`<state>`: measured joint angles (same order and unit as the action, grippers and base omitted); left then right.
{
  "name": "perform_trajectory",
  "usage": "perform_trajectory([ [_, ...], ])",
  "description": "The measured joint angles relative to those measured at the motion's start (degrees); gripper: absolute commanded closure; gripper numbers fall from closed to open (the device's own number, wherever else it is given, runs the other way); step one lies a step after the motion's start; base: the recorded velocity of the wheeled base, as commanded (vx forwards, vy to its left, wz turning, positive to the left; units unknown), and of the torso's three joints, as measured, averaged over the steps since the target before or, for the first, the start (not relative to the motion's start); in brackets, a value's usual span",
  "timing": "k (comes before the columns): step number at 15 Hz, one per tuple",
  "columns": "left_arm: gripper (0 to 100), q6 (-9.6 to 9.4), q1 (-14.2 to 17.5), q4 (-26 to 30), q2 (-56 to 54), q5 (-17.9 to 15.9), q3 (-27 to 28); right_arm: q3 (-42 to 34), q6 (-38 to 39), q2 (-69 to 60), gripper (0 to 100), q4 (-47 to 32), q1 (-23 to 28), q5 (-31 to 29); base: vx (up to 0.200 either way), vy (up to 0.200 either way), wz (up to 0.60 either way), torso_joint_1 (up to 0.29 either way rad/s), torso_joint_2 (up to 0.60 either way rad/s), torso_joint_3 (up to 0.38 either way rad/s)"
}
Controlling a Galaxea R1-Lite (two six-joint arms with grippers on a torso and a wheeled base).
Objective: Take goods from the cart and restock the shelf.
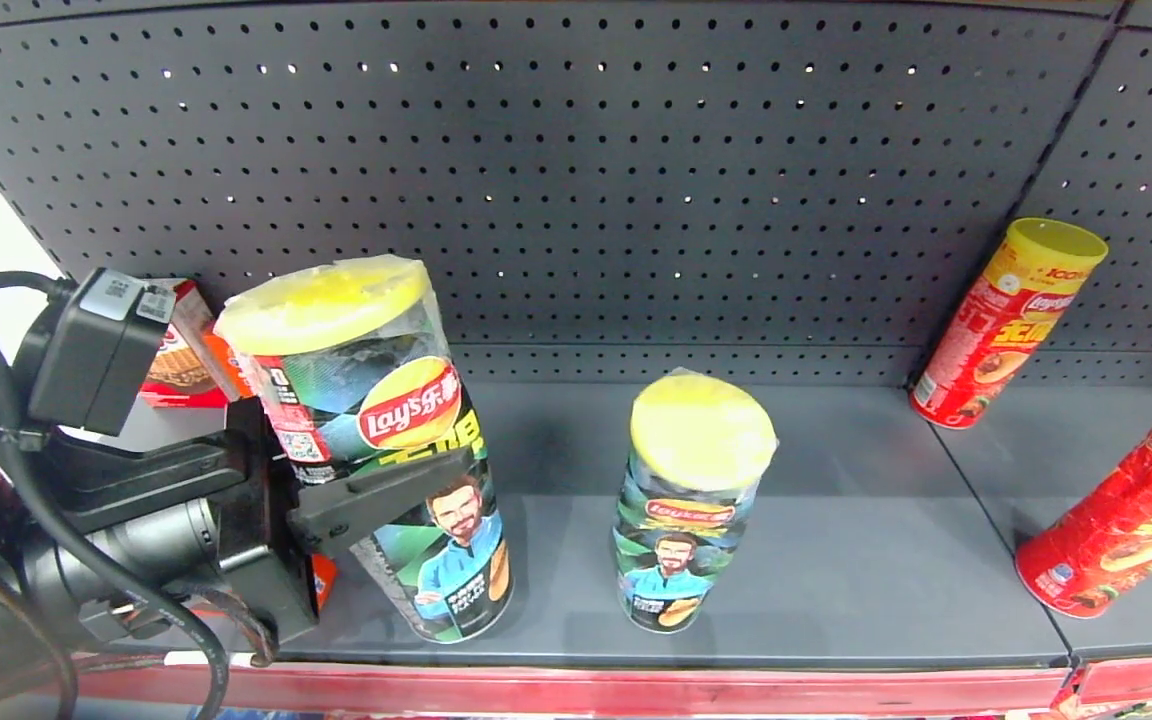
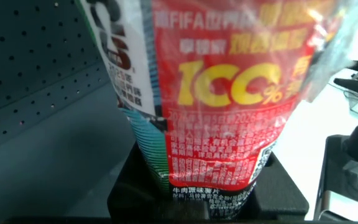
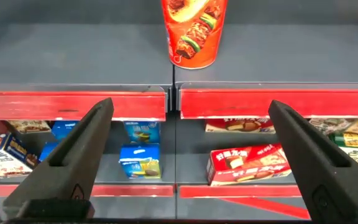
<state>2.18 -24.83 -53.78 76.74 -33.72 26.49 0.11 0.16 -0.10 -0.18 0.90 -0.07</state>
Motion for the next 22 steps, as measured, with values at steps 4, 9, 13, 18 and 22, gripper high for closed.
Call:
perform_trajectory([
  [4, 100, -0.82, 0.0, 0.2, -0.1, 0.0, 1.5, -0.1, 0.0, 0.0, 0, 0.0, 0.0, 0.0, 0.000, 0.000, 0.00, 0.000, 0.00, 0.000],
  [9, 100, -5.52, 0.3, 0.3, 4.0, -0.1, 9.1, -0.1, 0.0, 0.0, 0, 0.0, 0.0, 0.0, 0.000, 0.000, 0.00, 0.000, 0.00, 0.000],
  [13, 100, -5.66, 0.1, 1.1, 11.8, -4.2, 19.3, -0.1, 0.0, 0.0, 0, 0.0, 0.0, 0.0, 0.000, 0.000, 0.00, 0.000, 0.00, 0.000],
  [18, 100, -5.33, 1.4, 7.3, 19.6, -16.9, 25.3, -0.1, 0.0, 0.0, 0, 0.0, 0.0, 0.0, 0.000, 0.000, 0.00, 0.000, 0.00, 0.000],
  [22, 100, -9.35, 2.3, 11.8, 24.6, -17.3, 31.7, -0.1, 0.0, 0.0, 0, 0.0, 0.0, 0.0, 0.000, 0.000, 0.00, 0.000, 0.00, 0.000],
])
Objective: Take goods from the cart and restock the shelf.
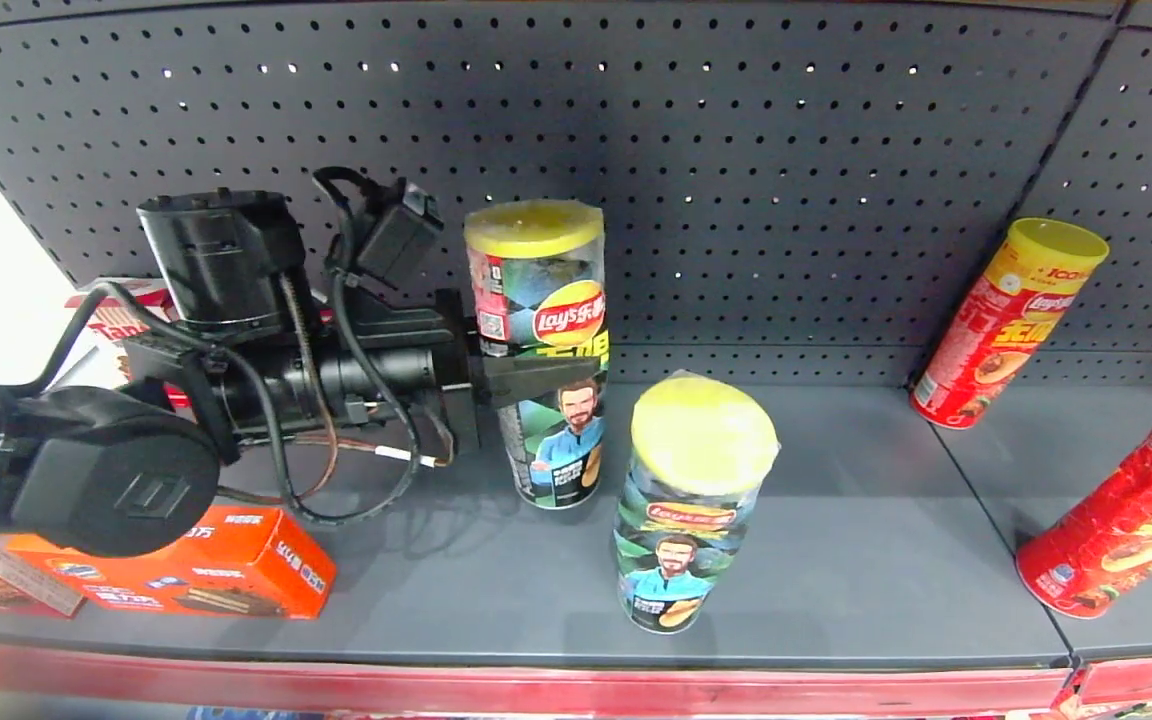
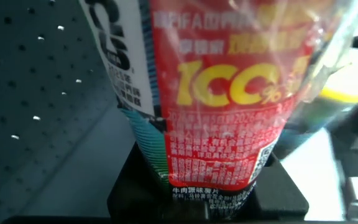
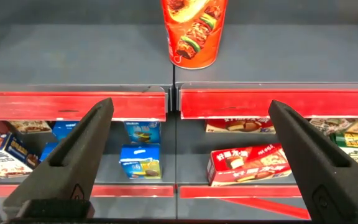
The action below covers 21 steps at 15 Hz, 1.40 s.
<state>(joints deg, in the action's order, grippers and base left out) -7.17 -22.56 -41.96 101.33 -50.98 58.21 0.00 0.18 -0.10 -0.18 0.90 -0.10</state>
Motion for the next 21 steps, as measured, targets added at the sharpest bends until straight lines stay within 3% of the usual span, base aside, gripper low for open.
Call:
perform_trajectory([
  [2, 100, -1.12, -0.2, 1.6, 3.1, -0.1, 4.4, 0.0, 0.0, 0.0, 0, 0.0, 0.0, 0.0, 0.000, 0.000, 0.00, 0.000, 0.00, 0.000],
  [7, 100, -1.83, -0.8, 1.6, 11.0, -0.2, 11.8, 0.0, 0.0, 0.0, 0, 0.0, 0.0, 0.0, 0.000, 0.000, 0.00, 0.000, 0.00, 0.000],
  [9, 100, -3.28, -0.8, 1.4, 14.1, -0.1, 14.4, 0.0, 0.0, 0.0, 0, 0.0, 0.0, 0.0, 0.000, 0.000, 0.00, 0.000, 0.00, 0.000],
  [12, 100, -5.34, -0.8, 1.0, 17.5, -0.1, 16.8, 0.0, 0.0, 0.0, 0, 0.0, 0.0, 0.0, 0.000, 0.000, 0.00, 0.000, 0.00, 0.000],
  [15, 100, -5.63, -0.8, -1.3, 19.8, -0.1, 17.6, 0.0, 0.0, 0.0, 0, 0.0, 0.0, 0.0, 0.000, 0.000, 0.00, 0.000, 0.00, 0.000],
  [16, 0, -5.66, -0.8, -1.5, 20.3, -0.1, 17.6, 0.0, 0.0, 0.0, 0, 0.0, 0.0, 0.0, 0.000, 0.000, 0.00, 0.000, 0.00, 0.000],
  [21, 0, -5.52, -0.3, -1.1, 20.9, 0.0, 17.0, 0.0, 0.0, 0.0, 0, 0.0, 0.0, 0.0, 0.000, 0.000, 0.00, 0.000, 0.00, 0.000],
])
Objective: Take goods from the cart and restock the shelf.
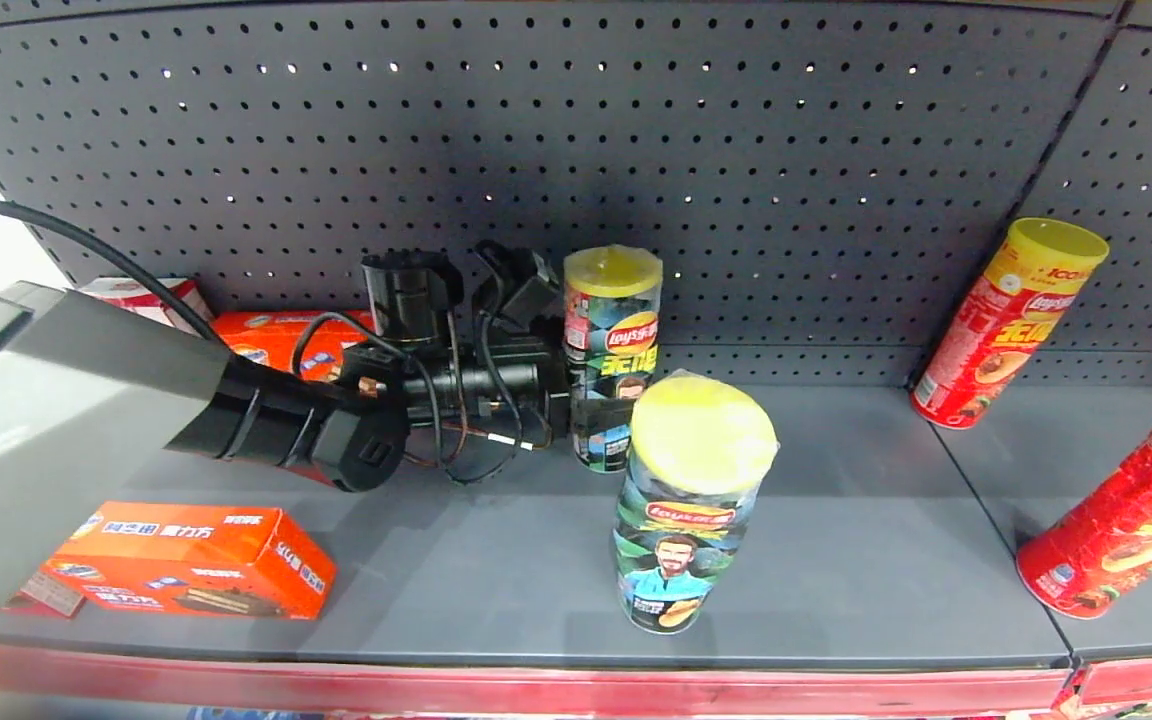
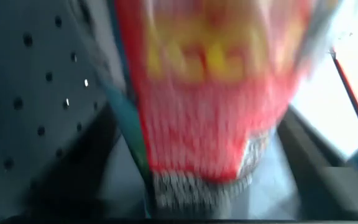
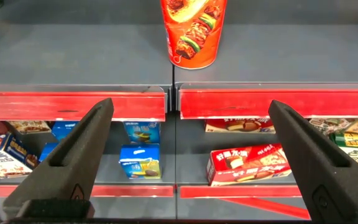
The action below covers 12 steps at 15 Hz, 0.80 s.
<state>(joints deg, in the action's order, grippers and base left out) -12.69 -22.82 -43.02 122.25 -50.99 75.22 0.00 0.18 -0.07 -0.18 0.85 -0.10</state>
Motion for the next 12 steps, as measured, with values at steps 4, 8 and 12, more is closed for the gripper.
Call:
perform_trajectory([
  [4, 0, 0.02, 2.2, 0.4, -3.6, 0.8, -4.9, 0.0, 0.0, 0.0, 0, 0.0, 0.0, 0.0, 0.000, 0.000, 0.00, 0.000, 0.00, 0.000],
  [8, 0, -0.17, 3.5, 0.4, -9.6, 9.1, -13.3, 0.0, 0.0, 0.0, 0, 0.0, 0.0, 0.0, 0.000, 0.000, 0.00, 0.000, 0.00, 0.000],
  [12, 0, -0.15, 2.8, 0.5, -12.8, 16.3, -15.7, 0.0, 0.0, 0.0, 0, 0.0, 0.0, 0.0, 0.000, 0.000, 0.00, 0.000, 0.00, 0.000],
])
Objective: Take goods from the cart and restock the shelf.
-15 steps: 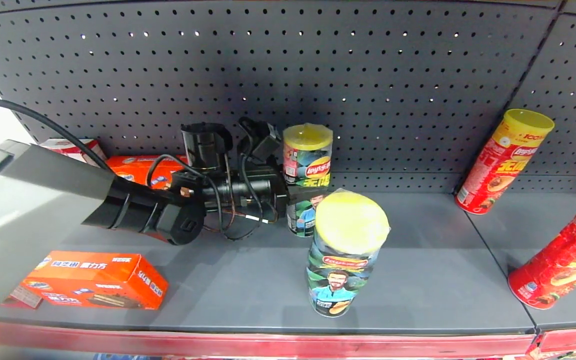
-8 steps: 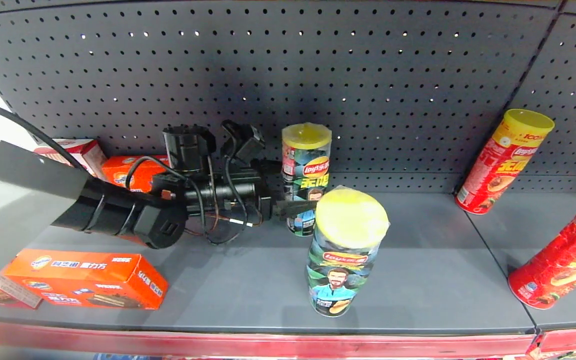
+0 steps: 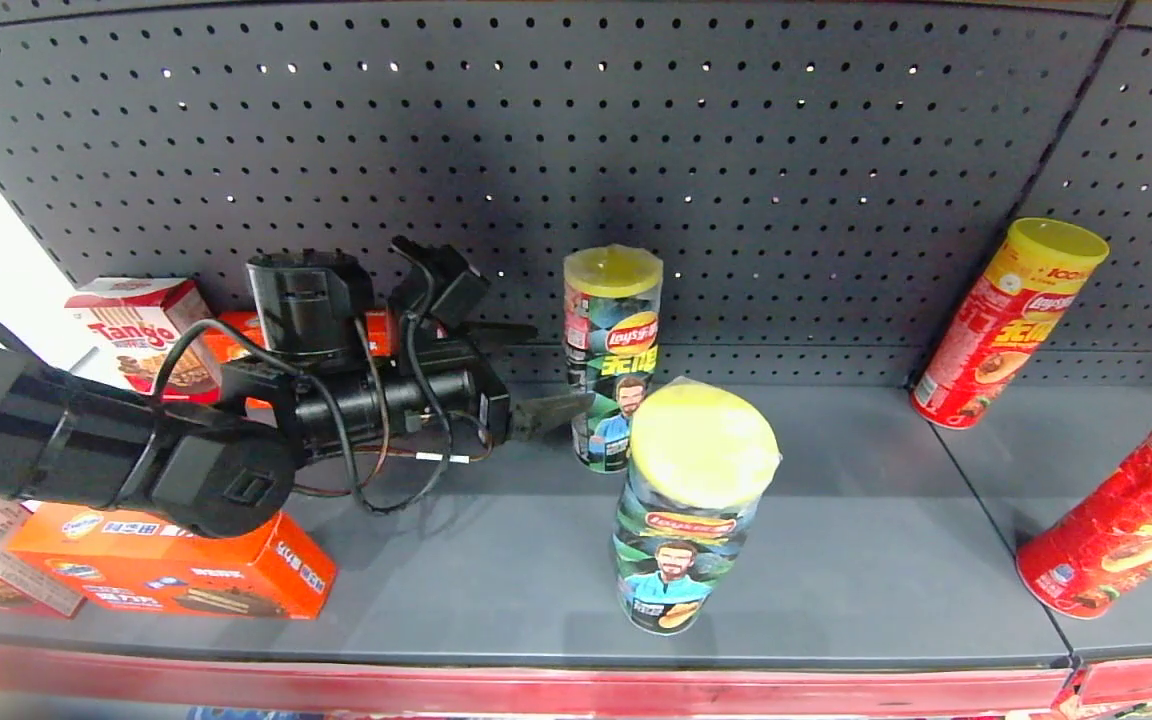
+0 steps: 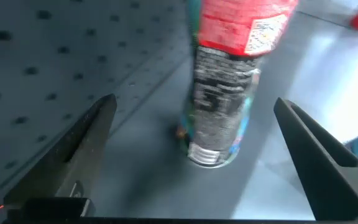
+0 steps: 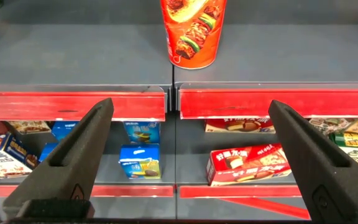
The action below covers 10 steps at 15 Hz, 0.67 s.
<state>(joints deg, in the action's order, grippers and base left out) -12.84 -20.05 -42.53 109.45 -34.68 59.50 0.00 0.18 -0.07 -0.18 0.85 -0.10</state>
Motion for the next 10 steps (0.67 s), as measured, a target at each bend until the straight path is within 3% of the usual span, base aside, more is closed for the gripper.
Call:
perform_trajectory([
  [3, 0, -0.05, -0.2, 0.0, -0.6, 4.1, 0.0, 0.0, 0.0, 0.0, 0, 0.0, 0.0, 0.0, 0.000, 0.000, 0.00, 0.000, 0.00, 0.000],
  [6, 0, -1.89, -0.3, 0.1, -0.8, 6.9, -0.2, 0.0, 0.0, 0.0, 0, 0.0, 0.0, 0.0, 0.000, 0.000, 0.00, 0.000, 0.00, 0.000],
  [10, 0, -2.38, -0.1, 2.0, -0.9, 12.2, 0.1, 0.0, 0.0, 0.0, 0, 0.0, 0.0, 0.0, 0.000, 0.000, 0.00, 0.000, 0.00, 0.000],
])
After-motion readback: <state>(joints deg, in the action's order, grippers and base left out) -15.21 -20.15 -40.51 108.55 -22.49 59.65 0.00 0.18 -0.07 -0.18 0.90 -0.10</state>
